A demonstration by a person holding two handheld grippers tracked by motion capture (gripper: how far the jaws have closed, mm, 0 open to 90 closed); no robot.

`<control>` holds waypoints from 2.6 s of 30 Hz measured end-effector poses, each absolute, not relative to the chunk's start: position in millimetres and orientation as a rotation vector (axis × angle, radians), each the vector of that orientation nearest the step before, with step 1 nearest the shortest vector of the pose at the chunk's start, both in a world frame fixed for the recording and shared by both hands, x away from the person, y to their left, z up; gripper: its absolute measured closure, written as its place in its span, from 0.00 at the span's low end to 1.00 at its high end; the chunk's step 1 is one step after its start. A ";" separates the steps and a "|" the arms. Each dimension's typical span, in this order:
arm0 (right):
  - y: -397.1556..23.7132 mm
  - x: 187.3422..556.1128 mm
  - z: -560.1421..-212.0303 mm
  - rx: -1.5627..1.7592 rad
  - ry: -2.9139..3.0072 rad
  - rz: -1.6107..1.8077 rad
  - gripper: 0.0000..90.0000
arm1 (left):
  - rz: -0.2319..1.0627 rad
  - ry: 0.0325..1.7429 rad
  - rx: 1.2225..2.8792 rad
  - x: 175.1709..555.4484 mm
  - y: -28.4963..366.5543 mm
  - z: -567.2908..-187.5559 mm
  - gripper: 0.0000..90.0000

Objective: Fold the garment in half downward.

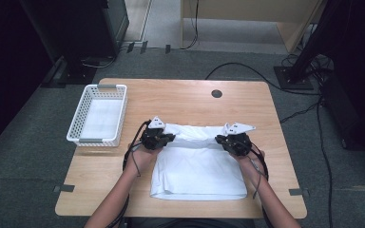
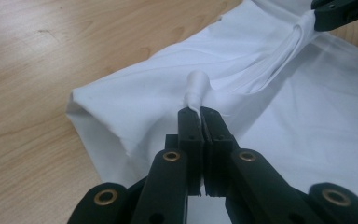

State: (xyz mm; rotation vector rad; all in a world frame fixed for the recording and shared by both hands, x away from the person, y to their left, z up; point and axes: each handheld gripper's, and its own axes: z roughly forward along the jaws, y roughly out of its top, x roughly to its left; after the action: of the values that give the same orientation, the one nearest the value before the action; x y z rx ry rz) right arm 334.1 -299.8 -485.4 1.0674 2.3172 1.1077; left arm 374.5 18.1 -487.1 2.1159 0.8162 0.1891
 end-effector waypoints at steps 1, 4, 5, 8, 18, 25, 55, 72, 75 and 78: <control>-299.5 332.5 -487.2 1.072 2.320 1.107 0.94 | 0.193 0.806 2.132 370.3 17.3 -487.7 1.00; -300.1 328.2 -492.4 1.087 2.331 1.106 0.94 | 0.199 0.792 2.144 363.6 15.5 -488.9 1.00; -300.5 326.6 -494.1 1.091 2.335 1.106 0.94 | 0.196 0.789 2.148 362.4 15.3 -489.4 1.00; -301.1 321.9 -498.0 1.104 2.344 1.112 0.94 | 0.186 0.786 2.156 357.1 14.0 -493.3 1.00; -301.1 313.8 -509.1 1.105 2.375 1.087 0.93 | 0.168 0.801 2.174 349.4 13.1 -505.7 1.00; -301.9 310.7 -512.9 1.082 2.382 1.077 0.87 | 0.177 0.790 2.201 347.3 9.6 -510.2 1.00; -292.3 345.1 -519.5 1.039 2.339 1.053 0.89 | 0.215 0.848 2.170 376.7 20.3 -512.3 0.99; -284.9 389.1 -516.0 1.055 2.347 0.996 0.90 | 0.248 0.888 2.156 423.1 18.8 -512.2 0.99; -286.4 396.6 -516.6 1.068 2.340 1.007 0.91 | 0.251 0.894 2.139 430.4 17.8 -513.4 0.99; -286.9 400.9 -515.2 1.073 2.348 0.994 0.91 | 0.233 0.910 2.114 433.7 18.9 -514.6 1.00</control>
State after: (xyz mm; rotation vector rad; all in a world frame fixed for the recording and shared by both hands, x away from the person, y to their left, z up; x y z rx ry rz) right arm 400.9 -286.9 -515.2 1.0727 2.3480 0.9944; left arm 433.7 18.9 -514.6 2.1145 0.9102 0.2329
